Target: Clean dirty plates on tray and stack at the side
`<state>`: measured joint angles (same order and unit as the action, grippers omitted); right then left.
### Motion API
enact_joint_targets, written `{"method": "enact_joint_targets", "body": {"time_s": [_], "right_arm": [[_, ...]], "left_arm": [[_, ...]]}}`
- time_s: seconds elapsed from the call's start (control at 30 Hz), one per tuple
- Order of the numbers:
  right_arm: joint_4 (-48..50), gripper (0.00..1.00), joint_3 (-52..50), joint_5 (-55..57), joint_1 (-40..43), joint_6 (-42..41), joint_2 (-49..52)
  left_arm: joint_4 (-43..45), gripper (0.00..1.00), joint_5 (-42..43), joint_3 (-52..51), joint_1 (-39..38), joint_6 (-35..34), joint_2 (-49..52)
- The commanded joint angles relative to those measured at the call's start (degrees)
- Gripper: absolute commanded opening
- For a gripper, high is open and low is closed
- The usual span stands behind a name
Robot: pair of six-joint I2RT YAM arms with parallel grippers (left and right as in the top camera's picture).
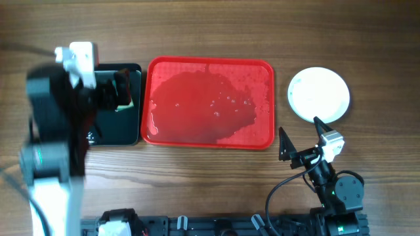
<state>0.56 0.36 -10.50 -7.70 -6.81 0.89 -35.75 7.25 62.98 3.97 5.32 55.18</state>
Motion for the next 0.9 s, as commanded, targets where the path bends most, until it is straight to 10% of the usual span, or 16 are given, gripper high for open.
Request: {"method": "enact_joint_targets", "body": {"time_s": [0.0, 0.33, 0.87], "right_arm": [[0.28, 1.0, -0.07, -0.9, 0.17, -0.83, -0.61], [0.28, 1.0, -0.07, -0.9, 0.17, -0.83, -0.61], [0.28, 1.0, -0.07, -0.9, 0.17, -0.83, -0.61]], "left_arm": [[14.32, 1.0, 3.04, -18.84, -2.91, 0.24, -15.02], [35.89, 1.0, 1.7, -52.61, -4.33, -2.78, -45.18], [35.78, 1.0, -1.05, -62.62, -2.95, -2.8, -54.99]]}}
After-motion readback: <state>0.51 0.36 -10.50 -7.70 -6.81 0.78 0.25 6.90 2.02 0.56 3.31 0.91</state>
